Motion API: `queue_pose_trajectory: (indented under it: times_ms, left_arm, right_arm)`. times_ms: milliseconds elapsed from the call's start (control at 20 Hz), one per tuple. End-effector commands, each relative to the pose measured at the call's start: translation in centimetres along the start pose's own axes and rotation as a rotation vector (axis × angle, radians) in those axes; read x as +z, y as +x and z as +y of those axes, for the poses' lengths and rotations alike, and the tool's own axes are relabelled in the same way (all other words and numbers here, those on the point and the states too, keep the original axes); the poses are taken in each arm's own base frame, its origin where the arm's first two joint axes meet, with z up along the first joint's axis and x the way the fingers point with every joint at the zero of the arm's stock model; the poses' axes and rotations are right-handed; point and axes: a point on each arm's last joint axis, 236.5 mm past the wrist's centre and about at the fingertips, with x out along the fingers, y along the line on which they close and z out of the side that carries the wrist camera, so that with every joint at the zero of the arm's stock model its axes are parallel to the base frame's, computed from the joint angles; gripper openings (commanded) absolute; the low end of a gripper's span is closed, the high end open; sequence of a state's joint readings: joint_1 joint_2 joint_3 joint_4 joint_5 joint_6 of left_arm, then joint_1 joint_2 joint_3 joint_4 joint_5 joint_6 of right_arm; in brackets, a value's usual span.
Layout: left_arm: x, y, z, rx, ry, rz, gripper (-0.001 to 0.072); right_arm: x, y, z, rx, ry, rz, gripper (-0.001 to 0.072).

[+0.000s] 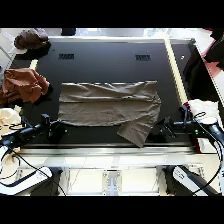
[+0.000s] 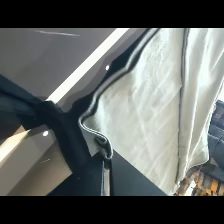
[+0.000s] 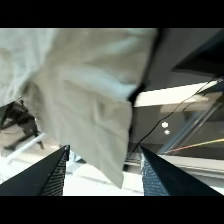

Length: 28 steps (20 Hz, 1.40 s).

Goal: Fold the shirts.

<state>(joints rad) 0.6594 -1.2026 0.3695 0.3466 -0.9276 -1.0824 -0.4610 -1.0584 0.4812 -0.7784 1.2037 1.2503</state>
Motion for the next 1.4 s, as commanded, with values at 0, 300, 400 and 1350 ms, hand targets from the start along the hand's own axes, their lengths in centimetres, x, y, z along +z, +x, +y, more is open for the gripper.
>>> queue_pose_trajectory:
  times_ms: [0, 300, 400, 1350]
  left_arm:
    - [0.0, 0.0, -0.2, -0.01, 0.011, 0.0, 0.0009]
    - [-0.1, 0.0, -0.3, -0.013, 0.011, 0.006, 0.0009]
    - [-0.3, 0.0, -0.4, -0.017, 0.011, 0.013, 0.0009]
    - [2.5, -8.4, -16.4, -0.156, 0.609, -0.183, 0.0004]
  right_arm:
    - [1.3, 1.3, -1.4, 0.0, 0.12, -0.104, 0.0497]
    - [0.5, 4.4, -1.2, -0.008, 0.125, -0.057, 0.0389]
    - [0.0, 5.8, -1.0, -0.023, 0.109, -0.033, 0.0389]
    - [4.6, -4.9, 13.2, -0.017, -0.435, -0.258, 0.0022]
